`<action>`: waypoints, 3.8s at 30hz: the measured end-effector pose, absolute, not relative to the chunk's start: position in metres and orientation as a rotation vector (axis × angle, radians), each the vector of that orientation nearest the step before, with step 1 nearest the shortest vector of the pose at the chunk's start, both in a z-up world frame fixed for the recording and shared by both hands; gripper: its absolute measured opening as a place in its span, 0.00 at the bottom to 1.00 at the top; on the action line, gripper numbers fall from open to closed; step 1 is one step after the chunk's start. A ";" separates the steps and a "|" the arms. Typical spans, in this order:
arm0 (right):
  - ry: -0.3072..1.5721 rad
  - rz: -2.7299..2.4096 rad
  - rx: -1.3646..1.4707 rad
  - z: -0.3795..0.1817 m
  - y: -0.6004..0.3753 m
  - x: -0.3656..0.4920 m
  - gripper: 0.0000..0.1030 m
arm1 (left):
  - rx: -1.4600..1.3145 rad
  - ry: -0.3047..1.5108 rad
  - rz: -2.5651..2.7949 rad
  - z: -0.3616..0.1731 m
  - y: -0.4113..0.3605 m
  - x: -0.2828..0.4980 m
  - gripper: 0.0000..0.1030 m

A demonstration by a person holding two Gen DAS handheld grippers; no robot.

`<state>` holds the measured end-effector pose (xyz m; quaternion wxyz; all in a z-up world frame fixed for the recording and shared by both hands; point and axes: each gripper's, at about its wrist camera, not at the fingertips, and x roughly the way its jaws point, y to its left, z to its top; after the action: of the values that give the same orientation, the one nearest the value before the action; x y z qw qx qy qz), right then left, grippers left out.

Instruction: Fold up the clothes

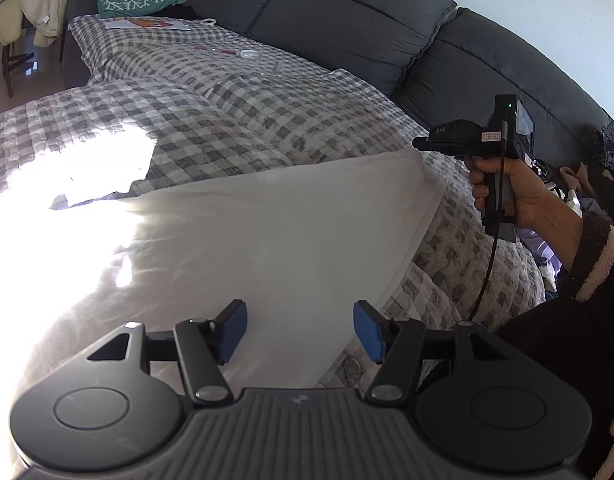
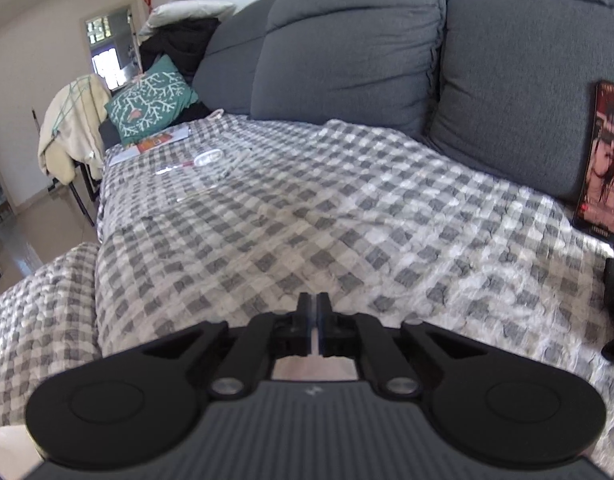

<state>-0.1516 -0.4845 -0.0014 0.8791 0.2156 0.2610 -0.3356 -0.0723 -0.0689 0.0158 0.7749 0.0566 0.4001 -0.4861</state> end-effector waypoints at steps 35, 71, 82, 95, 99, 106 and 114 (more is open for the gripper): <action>0.653 -0.755 0.480 0.021 -0.483 -0.193 0.28 | 0.182 0.880 -1.081 0.019 -0.061 -0.077 0.58; 0.625 -0.742 0.496 -0.012 -0.476 -0.129 0.01 | 0.185 0.871 -1.108 0.015 -0.061 -0.076 0.62; 0.543 -0.196 0.308 0.037 -0.368 -0.102 0.22 | -0.045 0.751 -0.765 0.048 0.008 -0.016 0.62; 0.645 0.424 0.066 0.021 -0.205 -0.023 0.21 | 0.018 0.769 -0.608 0.024 0.029 0.015 0.41; 0.680 0.468 0.017 0.010 -0.183 -0.012 0.20 | 0.020 0.795 -0.578 0.016 0.038 0.020 0.36; 0.647 0.408 0.010 0.005 -0.182 -0.015 0.00 | 0.080 0.783 -0.566 0.011 0.038 0.016 0.34; 0.624 0.271 0.003 0.009 -0.185 -0.019 0.21 | 0.036 0.757 -0.536 0.021 0.035 0.013 0.33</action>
<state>-0.0185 -0.1850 0.0091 0.9428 0.0017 0.3058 0.1327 0.0131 0.0350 0.0213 0.8942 0.0174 0.3653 -0.2583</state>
